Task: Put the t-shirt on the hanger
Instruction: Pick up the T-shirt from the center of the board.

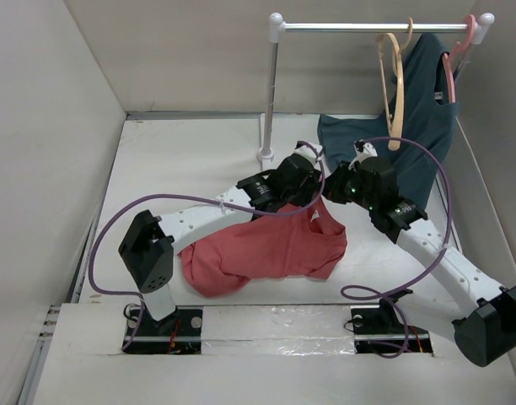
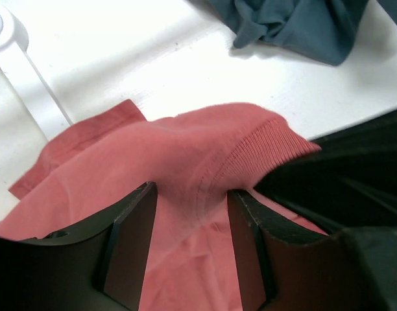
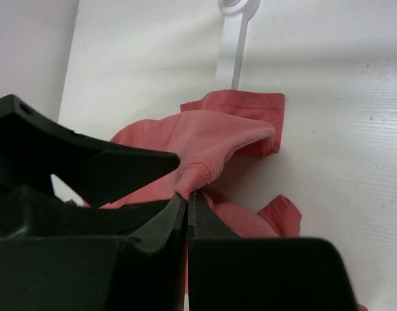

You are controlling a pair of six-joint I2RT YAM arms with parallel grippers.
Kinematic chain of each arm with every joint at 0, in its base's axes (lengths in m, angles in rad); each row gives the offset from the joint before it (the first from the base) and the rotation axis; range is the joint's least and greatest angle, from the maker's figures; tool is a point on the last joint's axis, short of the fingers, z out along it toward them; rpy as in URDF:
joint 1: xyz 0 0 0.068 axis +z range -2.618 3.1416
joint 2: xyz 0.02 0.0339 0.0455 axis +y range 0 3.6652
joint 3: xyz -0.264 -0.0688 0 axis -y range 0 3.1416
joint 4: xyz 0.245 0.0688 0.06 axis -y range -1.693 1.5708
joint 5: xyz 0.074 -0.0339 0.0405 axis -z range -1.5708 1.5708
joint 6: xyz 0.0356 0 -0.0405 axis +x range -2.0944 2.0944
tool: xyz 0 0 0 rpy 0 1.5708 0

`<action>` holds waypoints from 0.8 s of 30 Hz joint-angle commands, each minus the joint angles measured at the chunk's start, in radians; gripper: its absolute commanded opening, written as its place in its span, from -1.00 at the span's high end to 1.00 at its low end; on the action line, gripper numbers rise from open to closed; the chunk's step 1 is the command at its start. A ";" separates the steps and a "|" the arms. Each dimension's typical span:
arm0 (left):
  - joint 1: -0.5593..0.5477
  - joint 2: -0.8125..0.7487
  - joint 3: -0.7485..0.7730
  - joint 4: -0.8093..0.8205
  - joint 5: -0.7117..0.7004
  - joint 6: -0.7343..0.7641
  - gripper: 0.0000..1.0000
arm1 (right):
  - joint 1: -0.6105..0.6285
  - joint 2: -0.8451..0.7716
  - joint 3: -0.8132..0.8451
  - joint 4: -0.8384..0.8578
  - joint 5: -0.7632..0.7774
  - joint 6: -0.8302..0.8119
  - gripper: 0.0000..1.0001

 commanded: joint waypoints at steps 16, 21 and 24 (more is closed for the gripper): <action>0.002 -0.020 0.052 -0.003 -0.062 0.070 0.78 | -0.038 -0.040 0.003 0.000 0.008 -0.003 1.00; 0.002 -0.040 0.038 -0.015 -0.056 0.050 0.95 | -0.047 -0.029 0.018 -0.017 0.006 -0.023 1.00; 0.002 -0.060 0.042 -0.028 -0.047 0.048 0.98 | -0.056 -0.026 0.023 -0.020 0.008 -0.032 1.00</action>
